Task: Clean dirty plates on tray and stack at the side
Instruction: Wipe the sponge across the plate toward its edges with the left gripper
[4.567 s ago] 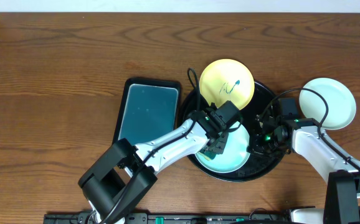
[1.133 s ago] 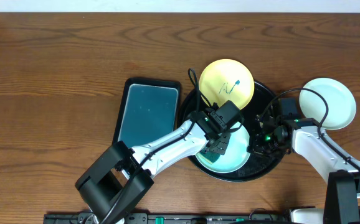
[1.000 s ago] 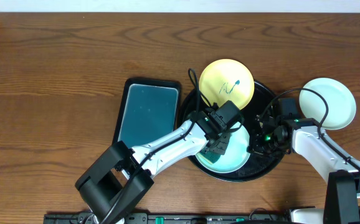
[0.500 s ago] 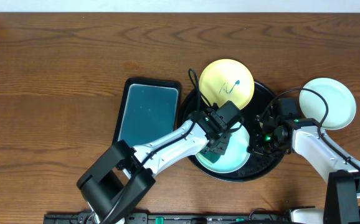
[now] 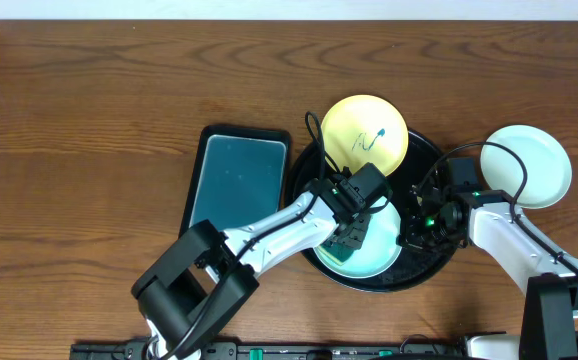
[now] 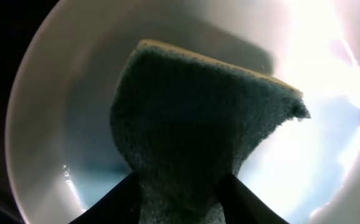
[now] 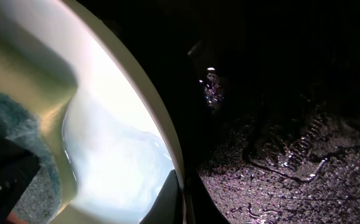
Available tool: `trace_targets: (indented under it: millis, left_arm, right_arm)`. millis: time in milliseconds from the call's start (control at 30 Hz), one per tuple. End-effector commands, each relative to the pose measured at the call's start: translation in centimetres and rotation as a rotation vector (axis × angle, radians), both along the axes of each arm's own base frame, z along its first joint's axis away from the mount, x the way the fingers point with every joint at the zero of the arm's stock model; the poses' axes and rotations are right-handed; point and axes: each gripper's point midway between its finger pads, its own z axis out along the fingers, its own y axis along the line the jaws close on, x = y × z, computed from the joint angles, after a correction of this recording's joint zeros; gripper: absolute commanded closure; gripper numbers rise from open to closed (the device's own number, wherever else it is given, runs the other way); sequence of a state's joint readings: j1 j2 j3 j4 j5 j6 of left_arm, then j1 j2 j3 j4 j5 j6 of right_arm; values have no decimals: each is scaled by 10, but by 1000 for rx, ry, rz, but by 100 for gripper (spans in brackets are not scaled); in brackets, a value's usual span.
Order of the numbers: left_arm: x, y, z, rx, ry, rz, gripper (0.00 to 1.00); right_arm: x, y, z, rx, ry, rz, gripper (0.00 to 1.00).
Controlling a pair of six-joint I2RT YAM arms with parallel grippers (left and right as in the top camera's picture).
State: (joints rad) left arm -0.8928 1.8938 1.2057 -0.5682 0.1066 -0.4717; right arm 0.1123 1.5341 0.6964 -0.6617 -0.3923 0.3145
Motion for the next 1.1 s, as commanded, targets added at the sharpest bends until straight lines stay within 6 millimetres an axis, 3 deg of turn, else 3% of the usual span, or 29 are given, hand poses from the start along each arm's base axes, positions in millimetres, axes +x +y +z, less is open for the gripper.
trace_targets:
  millis: [0, 100, 333, 567, 867, 1067]
  left_arm:
    - [-10, 6, -22, 41, 58, -8, 58]
    - [-8, 5, -22, 38, 50, -7, 72]
    - [-9, 5, -24, 41, 53, -7, 92]
    - [-8, 5, -21, 37, 49, -7, 93]
    - [2, -8, 35, -76, -42, -11, 92]
    - [3, -9, 43, -106, -31, 81, 92]
  right_arm:
    - [-5, -5, -4, -28, 19, 0, 99]
    - [-5, -5, -4, -28, 19, 0, 99]
    - [-5, -5, -4, -28, 19, 0, 99]
    - [-5, -5, -4, -28, 20, 1, 99]
    - [-5, -5, -4, -29, 18, 1, 99]
    - [-5, -5, -4, -29, 18, 1, 99]
